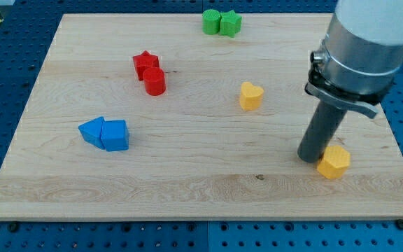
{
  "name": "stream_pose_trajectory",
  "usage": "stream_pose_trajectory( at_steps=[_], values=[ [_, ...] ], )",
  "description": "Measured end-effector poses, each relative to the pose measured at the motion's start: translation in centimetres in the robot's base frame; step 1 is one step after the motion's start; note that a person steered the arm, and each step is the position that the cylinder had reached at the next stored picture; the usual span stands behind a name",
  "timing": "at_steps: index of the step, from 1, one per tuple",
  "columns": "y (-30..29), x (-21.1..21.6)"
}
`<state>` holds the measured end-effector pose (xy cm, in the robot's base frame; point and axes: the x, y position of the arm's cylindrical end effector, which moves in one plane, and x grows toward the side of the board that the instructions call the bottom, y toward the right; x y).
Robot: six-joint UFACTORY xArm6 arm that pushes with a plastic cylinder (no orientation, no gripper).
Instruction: Push the yellow blocks towards the bottom right end
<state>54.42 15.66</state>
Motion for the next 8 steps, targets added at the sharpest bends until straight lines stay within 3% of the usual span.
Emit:
stream_pose_trajectory(
  at_steps=[2, 4, 6, 8],
  values=[
    [2.9, 3.2],
    [4.9, 3.3],
    [-2.9, 3.0],
    [-10.3, -2.9]
  ],
)
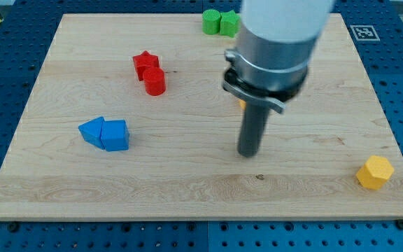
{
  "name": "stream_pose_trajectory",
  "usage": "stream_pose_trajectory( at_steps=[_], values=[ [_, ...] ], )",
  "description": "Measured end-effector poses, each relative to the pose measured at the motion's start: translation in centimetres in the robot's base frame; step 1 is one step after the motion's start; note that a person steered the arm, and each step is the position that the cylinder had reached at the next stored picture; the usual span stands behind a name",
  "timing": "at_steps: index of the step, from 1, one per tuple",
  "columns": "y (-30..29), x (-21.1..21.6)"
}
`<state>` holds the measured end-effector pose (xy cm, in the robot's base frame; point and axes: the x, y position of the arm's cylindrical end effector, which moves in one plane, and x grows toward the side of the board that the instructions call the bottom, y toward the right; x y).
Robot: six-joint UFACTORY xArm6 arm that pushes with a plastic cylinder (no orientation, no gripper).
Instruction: Push the yellow blocks towards the bottom right end
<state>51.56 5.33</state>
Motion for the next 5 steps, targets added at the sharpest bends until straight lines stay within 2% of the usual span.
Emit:
stream_pose_trajectory(
  at_steps=[2, 3, 5],
  values=[
    [-2.8, -8.9],
    [-3.1, -10.4],
    [-2.0, -10.8]
  ],
)
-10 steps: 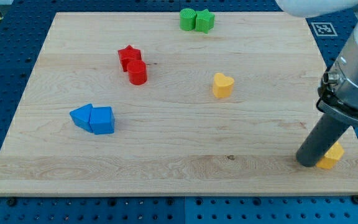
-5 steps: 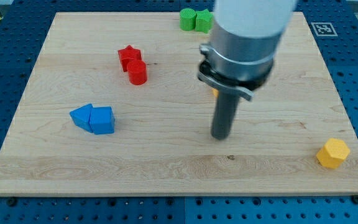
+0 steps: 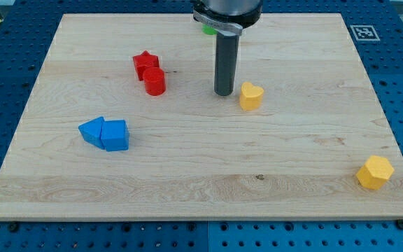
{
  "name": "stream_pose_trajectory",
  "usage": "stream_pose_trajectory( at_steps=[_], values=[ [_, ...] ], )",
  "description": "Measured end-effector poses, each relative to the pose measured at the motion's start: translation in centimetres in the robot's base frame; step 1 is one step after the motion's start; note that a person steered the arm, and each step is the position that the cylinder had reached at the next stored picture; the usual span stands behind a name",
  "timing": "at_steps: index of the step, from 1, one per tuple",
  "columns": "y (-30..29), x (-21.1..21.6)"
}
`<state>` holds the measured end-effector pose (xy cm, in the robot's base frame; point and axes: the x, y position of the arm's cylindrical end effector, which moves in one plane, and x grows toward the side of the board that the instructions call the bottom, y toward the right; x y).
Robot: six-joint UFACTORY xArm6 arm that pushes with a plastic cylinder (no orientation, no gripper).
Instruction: Push the yellow blocks towards the bottom right end
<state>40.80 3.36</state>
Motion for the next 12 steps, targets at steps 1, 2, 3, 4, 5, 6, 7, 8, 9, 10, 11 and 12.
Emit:
stream_pose_trajectory(
  at_steps=[1, 2, 3, 4, 5, 6, 7, 8, 9, 10, 11, 12],
  values=[
    [1.6, 0.0],
    [2.5, 0.0],
    [3.0, 0.5],
    [3.7, 1.9],
    [7.1, 2.8],
    [10.7, 3.8],
    [11.4, 5.5],
    [11.4, 7.5],
    [12.4, 9.7],
    [14.5, 11.6],
    [16.3, 12.3],
    [16.6, 12.4]
  ],
)
